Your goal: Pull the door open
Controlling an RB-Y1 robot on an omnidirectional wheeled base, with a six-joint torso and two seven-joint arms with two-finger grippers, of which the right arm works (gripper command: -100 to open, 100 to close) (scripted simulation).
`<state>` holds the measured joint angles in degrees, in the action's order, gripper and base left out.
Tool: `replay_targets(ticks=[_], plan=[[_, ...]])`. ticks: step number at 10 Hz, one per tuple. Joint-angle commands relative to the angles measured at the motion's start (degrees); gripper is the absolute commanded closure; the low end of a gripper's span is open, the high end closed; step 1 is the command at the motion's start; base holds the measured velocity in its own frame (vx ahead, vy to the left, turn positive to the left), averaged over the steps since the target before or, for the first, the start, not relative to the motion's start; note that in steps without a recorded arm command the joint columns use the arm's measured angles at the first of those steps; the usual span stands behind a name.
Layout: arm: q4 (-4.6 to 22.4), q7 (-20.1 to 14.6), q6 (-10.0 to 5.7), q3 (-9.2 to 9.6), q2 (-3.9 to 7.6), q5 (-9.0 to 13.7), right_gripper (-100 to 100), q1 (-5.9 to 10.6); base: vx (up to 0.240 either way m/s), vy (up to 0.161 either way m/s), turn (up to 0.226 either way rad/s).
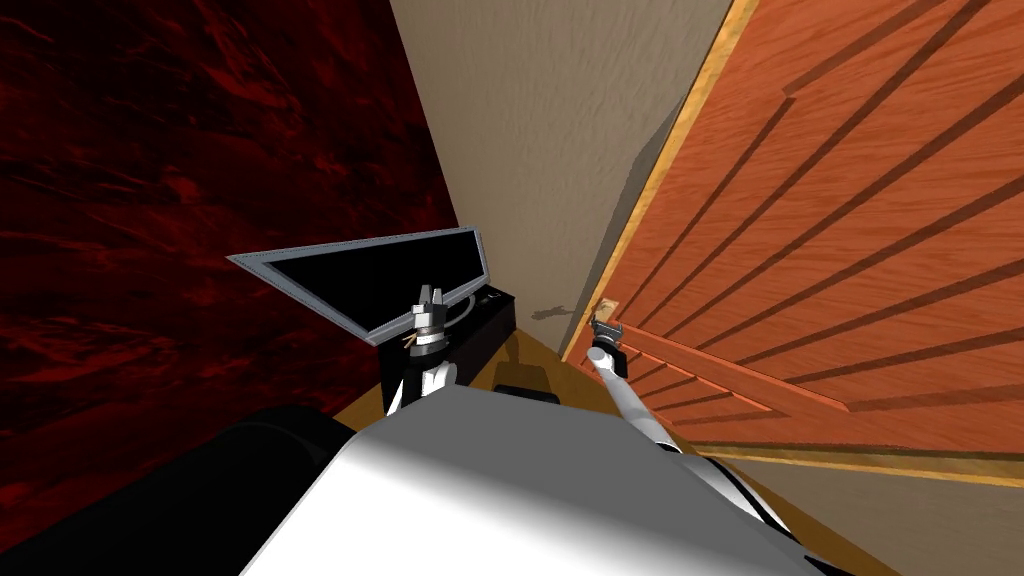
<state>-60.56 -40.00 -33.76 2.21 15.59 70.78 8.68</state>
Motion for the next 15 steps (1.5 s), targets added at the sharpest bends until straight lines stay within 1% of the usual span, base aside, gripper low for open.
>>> replay_targets(ticks=[1, 3, 4, 5, 7, 8, 9, 14, 15], plan=[[0.4, -1.9, 0.14, -0.26, 1.65, 0.1, -100, -0.69, 0.134, -0.013, 0.070], [0.7, -4.8, 0.39, -0.62, 4.30, 0.2, -100, -2.04, 0.168, -0.028, 0.085], [0.8, -5.4, 0.45, -0.70, 4.91, 0.2, -100, -2.35, 0.165, -0.046, 0.077], [0.9, -6.6, 0.56, -0.84, 5.98, 0.2, -100, -2.90, 0.159, -0.042, 0.071], [1.1, -7.7, 0.66, -0.99, 7.06, 0.3, -100, -3.45, 0.137, -0.037, 0.035], [0.7, -6.9, 0.80, -1.07, 6.69, 0.4, -100, -3.37, 0.066, -0.021, 0.009], [0.7, -6.9, 0.80, -1.07, 6.69, 0.4, 100, -3.37, -0.010, 0.002, -0.006], [0.7, -6.9, 0.80, -1.07, 6.69, 0.4, 100, -3.37, -0.011, 0.003, 0.001], [0.2, -7.6, 1.43, -0.12, 6.87, 0.1, 100, -3.63, -0.161, -0.011, 0.072]])
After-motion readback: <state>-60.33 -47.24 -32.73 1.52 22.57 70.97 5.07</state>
